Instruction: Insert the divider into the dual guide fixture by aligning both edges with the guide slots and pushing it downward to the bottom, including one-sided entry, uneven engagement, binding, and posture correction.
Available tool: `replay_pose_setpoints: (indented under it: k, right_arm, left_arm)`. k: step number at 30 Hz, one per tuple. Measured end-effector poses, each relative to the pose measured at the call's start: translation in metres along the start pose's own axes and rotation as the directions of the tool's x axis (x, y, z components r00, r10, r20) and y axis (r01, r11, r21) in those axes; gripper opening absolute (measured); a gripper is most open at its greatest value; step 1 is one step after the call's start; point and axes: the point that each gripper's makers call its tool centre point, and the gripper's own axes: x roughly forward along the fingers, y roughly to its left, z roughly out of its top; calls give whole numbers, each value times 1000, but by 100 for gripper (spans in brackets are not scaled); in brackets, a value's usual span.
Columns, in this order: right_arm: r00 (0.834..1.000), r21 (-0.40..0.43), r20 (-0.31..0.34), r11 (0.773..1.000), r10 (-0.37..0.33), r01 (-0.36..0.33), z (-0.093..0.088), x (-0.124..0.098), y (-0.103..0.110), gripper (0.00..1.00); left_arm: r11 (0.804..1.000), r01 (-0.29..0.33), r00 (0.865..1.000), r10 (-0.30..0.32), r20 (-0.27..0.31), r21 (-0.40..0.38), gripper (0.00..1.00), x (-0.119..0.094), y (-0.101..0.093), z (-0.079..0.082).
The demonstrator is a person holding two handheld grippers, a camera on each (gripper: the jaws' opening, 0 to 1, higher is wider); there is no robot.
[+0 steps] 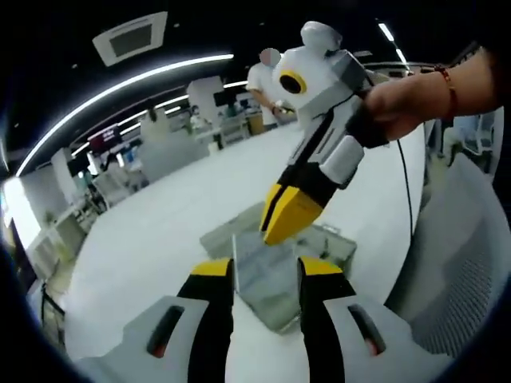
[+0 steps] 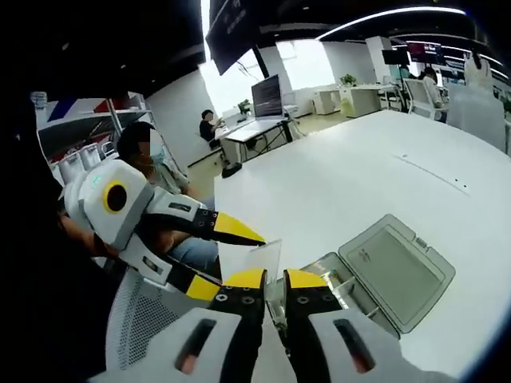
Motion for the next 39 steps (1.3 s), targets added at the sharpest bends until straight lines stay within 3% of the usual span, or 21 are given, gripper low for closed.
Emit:
replay_pose_setpoints:
  k: [14,16,17,19,22,25,28,31,34,39]
  right_arm:
    - [999,52,23,998,31,-32,3,-2,6,2]
    - [998,101,-6,993,68,-67,-5,-3,14,0]
    - [999,53,26,998,35,-37,0,-1,8,0]
    - [1000,70,16,997,23,-24,0,-2,9,0]
    - [999,74,25,997,27,-29,3,-2,5,0]
    - [1000,85,24,996,11,-13,2,-3,2,0]
    - [999,153,39,987,36,-41,4,-2,6,0]
    - [997,167,45,983,64,-70,8,0,13,0]
    - [996,166,45,982,80,-87,10,2,18,0]
    - [995,150,33,984,92,-96,12,0,18,0]
  left_arm:
    - [1000,15,1000,-16,21,16,30,2,-4,8]
    - [999,12,1000,-12,17,30,16,1,-2,8]
    - [1000,20,1000,-20,21,19,13,1,-4,8]
    - [999,41,999,-41,28,2,27,3,-7,9]
    - [999,23,1000,-23,6,36,34,5,-9,5]
    - [1000,18,1000,-18,12,23,39,5,-8,5]
    - [999,1,1000,-2,10,53,45,7,-6,5]
    - [997,-6,1000,4,22,82,43,9,-5,9]
    - [990,-10,1000,9,13,142,35,11,-4,10]
    - [991,-19,999,15,31,132,34,8,-3,11]
